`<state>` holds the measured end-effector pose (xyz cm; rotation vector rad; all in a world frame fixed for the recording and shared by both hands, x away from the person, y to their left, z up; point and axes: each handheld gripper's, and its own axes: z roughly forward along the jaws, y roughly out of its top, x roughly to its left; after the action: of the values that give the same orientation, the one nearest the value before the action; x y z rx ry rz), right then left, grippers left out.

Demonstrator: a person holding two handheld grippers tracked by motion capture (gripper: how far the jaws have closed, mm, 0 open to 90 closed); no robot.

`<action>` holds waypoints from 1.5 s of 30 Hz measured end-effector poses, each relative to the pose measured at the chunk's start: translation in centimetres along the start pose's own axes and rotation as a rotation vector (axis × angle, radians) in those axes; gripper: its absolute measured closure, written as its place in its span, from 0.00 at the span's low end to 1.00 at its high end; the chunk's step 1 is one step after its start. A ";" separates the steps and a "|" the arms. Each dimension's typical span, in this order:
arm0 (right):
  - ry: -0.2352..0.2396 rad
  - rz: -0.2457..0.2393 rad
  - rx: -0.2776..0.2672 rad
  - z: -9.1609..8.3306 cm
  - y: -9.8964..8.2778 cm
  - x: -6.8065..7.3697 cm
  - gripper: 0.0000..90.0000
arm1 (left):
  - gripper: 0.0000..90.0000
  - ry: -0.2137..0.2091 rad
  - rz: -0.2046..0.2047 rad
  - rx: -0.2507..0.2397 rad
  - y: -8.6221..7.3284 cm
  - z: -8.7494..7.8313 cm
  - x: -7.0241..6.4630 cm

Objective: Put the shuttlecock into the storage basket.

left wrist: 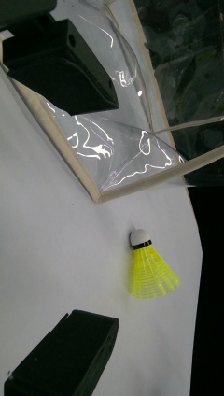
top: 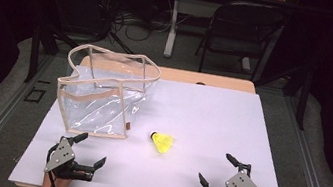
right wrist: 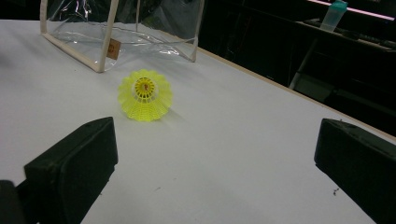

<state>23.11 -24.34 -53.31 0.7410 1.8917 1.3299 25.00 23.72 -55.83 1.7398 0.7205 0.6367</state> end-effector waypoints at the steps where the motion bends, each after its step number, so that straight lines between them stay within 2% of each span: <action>1: 0.000 0.000 0.000 0.0 0.0 0.0 0.00 | 0.00 0.000 -0.002 0.000 0.0 0.0 0.0; 12: 0.024 0.020 0.028 0.6 0.0 -0.4 0.00 | 0.00 -0.001 -0.004 0.009 0.0 0.2 0.1; 22: 0.066 0.025 0.069 1.7 0.2 -0.7 0.00 | 0.00 -0.011 0.002 0.013 0.1 0.7 0.1; 29: 0.094 0.022 0.079 3.0 0.6 -1.0 0.00 | 0.00 -0.006 0.003 0.007 0.1 0.5 0.1; 32: 0.113 0.024 0.102 4.0 0.8 -1.2 0.00 | 0.00 -0.010 0.012 0.006 0.2 0.5 0.1; 40: 0.152 0.011 0.147 6.0 1.4 -1.6 0.00 | 0.00 -0.010 0.002 0.004 0.1 0.3 0.1; 45: 0.167 0.006 0.160 6.5 1.7 -1.6 0.00 | 0.00 -0.008 -0.001 0.003 0.1 0.2 0.1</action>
<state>29.38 -21.55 -52.87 0.7343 2.1503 1.2889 25.28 23.66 -55.76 1.7442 0.7173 0.6280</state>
